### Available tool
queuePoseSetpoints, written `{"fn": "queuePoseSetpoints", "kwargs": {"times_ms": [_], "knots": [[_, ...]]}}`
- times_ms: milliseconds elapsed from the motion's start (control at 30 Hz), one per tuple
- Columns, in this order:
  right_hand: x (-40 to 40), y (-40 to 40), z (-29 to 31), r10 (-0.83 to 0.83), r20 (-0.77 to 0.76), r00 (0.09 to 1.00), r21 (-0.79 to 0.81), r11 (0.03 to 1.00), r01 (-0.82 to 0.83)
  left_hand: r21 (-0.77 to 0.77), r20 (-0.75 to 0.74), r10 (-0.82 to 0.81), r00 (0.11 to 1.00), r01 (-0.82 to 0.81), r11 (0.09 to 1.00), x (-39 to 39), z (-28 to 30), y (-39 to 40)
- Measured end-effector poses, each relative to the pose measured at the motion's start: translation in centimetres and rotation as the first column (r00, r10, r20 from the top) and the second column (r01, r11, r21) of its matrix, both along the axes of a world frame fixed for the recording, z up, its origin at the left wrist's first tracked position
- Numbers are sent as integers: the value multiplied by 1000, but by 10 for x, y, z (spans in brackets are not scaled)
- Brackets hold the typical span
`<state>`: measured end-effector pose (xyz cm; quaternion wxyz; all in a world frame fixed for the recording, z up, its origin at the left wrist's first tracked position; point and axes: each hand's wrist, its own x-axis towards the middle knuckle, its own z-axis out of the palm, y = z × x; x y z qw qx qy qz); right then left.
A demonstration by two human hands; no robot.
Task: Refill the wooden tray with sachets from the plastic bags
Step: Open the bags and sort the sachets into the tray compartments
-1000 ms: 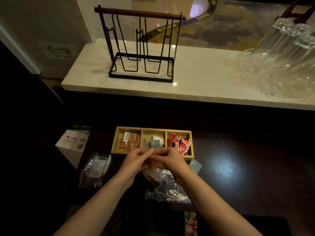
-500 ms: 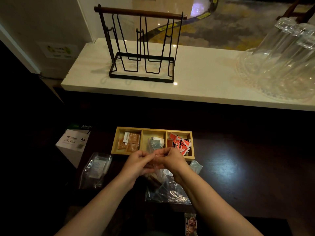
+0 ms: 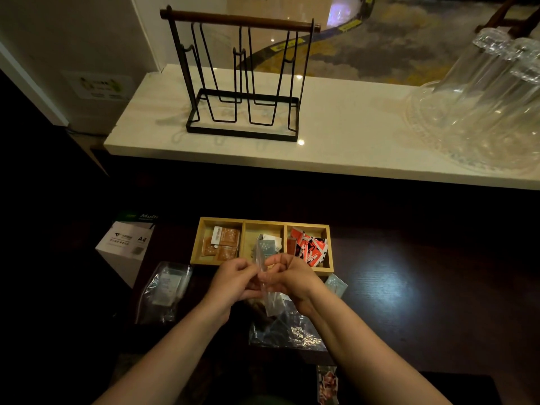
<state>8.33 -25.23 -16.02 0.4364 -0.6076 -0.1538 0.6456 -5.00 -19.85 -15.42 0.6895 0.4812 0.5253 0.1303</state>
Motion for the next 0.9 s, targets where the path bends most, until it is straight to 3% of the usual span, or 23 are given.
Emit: {"fn": "queuePoseSetpoints", "kwargs": {"times_ms": [233, 400, 467, 533, 600, 667, 733, 800, 900], "knots": [[0, -3, -1, 137, 177, 975, 28, 989, -144, -98, -35, -50, 998, 46, 994, -4, 3, 6], [2, -1, 1, 97, 124, 988, 1, 995, -98, -57, -71, -37, 997, 33, 998, -7, 1, 8], [0, -1, 4, 96, 169, 981, -32, 995, -92, -56, -77, -24, 997, 19, 998, -6, 0, 6], [-7, -1, 6, 159, 453, 877, -39, 987, -158, -38, -94, -7, 996, 4, 999, -4, 0, 3], [-18, -2, 7, 206, 740, 640, -39, 963, -265, 8, -129, 8, 992, -7, 1000, 0, 1, 1], [-25, -1, 5, 196, 848, 492, -38, 949, -313, 68, -170, 4, 985, 7, 998, 3, 3, 0], [-26, 1, 3, 195, 874, 445, -50, 947, -317, 94, -199, -3, 980, 22, 995, 4, 3, -1], [-24, 3, 3, 214, 852, 477, -71, 951, -300, 94, -212, 1, 977, 19, 995, 4, 3, -1], [-19, 5, 2, 205, 754, 624, -66, 969, -239, 69, -180, 15, 984, -3, 998, 5, 5, -3]]}}
